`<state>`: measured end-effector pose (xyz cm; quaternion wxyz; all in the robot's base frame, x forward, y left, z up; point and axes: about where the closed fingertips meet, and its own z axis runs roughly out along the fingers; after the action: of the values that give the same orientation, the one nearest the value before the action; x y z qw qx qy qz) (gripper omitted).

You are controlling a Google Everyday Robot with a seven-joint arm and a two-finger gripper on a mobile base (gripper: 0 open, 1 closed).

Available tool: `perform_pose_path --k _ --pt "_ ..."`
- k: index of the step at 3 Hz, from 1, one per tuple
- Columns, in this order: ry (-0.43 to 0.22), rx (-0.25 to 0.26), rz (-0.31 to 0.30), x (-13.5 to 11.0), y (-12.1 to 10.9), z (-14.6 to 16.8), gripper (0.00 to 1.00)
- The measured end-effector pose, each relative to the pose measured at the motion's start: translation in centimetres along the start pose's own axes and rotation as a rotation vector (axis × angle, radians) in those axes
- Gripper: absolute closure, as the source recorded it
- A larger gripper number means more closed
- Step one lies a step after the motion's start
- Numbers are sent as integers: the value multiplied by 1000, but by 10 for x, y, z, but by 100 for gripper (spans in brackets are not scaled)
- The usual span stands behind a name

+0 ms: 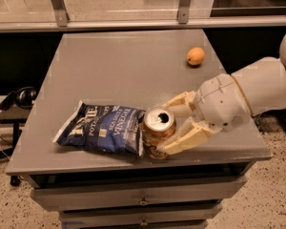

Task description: Move orange can near blue chip bag

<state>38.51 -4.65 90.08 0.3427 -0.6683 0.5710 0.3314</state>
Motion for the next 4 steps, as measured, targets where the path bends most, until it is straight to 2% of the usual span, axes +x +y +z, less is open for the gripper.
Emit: perform_pose_path --k 1,2,3,4 --pt "20 20 0 -2 1 8 13" --pt "59 33 16 4 2 18 0" --pt "92 35 42 12 3 25 0" --pt "124 59 75 22 -5 22 0"
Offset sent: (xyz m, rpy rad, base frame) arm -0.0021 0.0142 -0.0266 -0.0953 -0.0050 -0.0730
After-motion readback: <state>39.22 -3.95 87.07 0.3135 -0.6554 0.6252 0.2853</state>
